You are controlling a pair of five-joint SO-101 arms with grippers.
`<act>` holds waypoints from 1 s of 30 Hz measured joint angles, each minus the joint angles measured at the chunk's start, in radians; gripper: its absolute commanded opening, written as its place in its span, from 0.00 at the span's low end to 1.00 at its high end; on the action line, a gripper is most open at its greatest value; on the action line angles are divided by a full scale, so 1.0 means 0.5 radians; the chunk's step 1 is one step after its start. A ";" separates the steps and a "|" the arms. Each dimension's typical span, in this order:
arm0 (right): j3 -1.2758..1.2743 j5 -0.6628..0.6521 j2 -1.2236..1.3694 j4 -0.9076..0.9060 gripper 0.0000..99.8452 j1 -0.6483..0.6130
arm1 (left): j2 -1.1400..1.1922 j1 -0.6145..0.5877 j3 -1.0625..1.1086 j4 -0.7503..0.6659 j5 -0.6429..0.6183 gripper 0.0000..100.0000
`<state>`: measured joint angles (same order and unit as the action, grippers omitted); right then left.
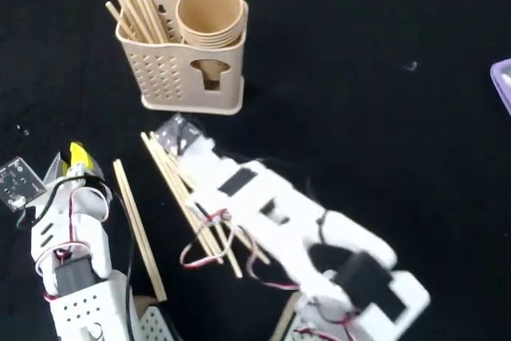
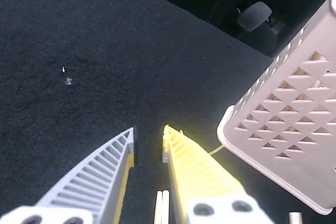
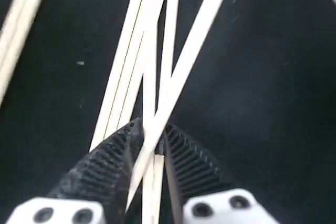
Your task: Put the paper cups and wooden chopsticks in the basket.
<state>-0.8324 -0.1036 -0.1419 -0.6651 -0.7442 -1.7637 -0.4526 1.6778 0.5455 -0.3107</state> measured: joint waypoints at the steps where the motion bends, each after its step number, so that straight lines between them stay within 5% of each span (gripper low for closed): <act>1: 0.015 0.000 0.068 0.000 0.03 0.000 | 0.000 0.000 0.000 0.000 0.000 0.10; 6: 0.242 0.003 0.313 -0.163 0.10 0.000 | 0.000 0.000 0.000 0.000 0.000 0.10; 10: 0.350 -0.003 0.365 -0.288 0.01 -0.003 | 0.000 0.000 0.000 0.000 0.000 0.10; 30: 0.080 -0.144 -0.117 -0.273 0.02 0.000 | 0.000 0.000 0.000 0.000 0.000 0.10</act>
<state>-0.7925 -0.1757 -0.2002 -0.8017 -0.7442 -1.7637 -0.4526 1.6778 0.5455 -0.3107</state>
